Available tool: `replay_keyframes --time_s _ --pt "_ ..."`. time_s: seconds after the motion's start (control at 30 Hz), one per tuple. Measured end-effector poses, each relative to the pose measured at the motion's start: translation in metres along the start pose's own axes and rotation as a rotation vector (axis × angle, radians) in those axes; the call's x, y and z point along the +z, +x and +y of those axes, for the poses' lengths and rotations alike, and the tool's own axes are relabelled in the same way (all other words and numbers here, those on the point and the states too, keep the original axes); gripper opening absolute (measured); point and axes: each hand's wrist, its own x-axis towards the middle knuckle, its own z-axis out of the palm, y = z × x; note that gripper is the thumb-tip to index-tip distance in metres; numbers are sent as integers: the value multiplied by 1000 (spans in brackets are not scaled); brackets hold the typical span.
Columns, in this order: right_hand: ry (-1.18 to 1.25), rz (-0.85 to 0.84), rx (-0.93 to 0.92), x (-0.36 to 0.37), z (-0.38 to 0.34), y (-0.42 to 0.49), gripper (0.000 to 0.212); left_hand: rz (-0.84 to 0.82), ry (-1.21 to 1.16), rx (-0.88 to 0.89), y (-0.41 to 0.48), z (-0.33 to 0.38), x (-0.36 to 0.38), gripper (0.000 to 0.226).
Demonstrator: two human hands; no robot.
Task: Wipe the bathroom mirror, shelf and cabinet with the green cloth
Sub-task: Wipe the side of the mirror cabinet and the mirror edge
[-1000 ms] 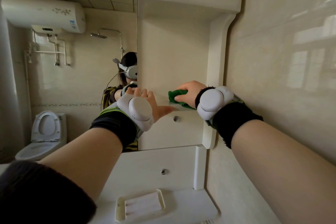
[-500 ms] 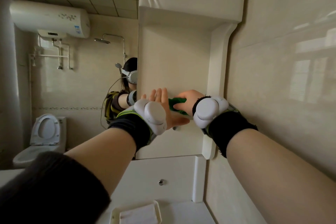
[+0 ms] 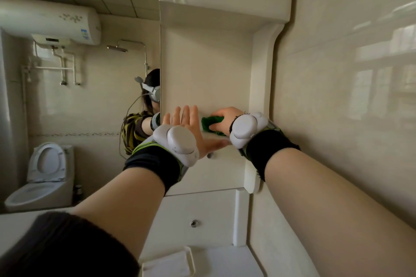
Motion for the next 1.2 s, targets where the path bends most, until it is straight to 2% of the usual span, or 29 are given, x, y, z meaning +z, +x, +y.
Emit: replay_keyframes --time_s 0.13,0.37,0.67,1.2 --pt "-10 -17 28 -2 -2 -4 39 30 10 -2 2 -1 3 112" --pt "-49 26 17 -4 -2 -18 31 34 4 -4 7 -5 9 117" --pt "-79 46 15 -7 -2 -34 22 56 -3 -2 5 -3 9 110" --pt "-132 0 22 -13 2 -28 33 51 45 27 11 -9 15 109"
